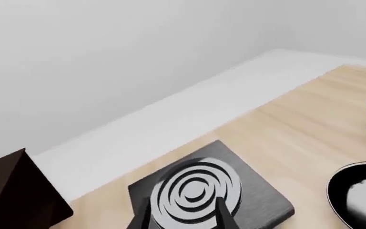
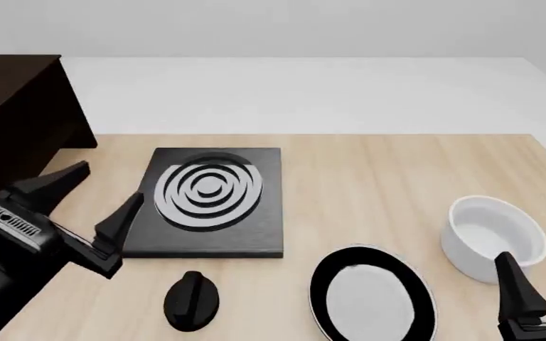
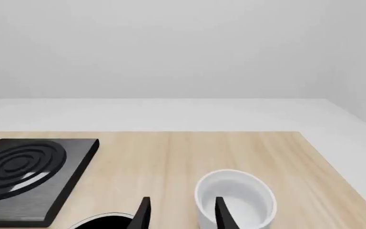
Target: Put the frying pan under the cabinet shelf.
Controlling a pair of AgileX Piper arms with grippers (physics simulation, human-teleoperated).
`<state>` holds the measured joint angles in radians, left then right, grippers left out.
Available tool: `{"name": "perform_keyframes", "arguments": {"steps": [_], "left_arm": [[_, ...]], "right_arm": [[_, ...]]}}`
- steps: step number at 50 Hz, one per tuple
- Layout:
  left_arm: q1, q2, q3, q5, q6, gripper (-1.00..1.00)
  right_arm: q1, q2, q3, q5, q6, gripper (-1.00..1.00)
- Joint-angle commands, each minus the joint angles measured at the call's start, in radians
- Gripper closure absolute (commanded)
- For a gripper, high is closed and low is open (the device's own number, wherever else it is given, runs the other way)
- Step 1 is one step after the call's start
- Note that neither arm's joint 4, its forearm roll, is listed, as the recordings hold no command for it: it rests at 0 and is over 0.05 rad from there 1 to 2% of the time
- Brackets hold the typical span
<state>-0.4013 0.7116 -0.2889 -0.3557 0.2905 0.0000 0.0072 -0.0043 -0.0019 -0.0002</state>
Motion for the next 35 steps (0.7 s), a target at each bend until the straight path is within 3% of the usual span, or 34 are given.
{"name": "perform_keyframes", "arguments": {"steps": [1, 35], "left_arm": [[-0.129, 0.084, -0.022, -0.041, 0.106, -1.0], [-0.481, 0.354, -0.075, -0.201, 0.437, -1.0]], "right_arm": [[0.0, 0.0, 0.0, 0.0, 0.0, -1.0], [0.0, 0.0, 0.0, 0.0, 0.0, -1.0]]}}
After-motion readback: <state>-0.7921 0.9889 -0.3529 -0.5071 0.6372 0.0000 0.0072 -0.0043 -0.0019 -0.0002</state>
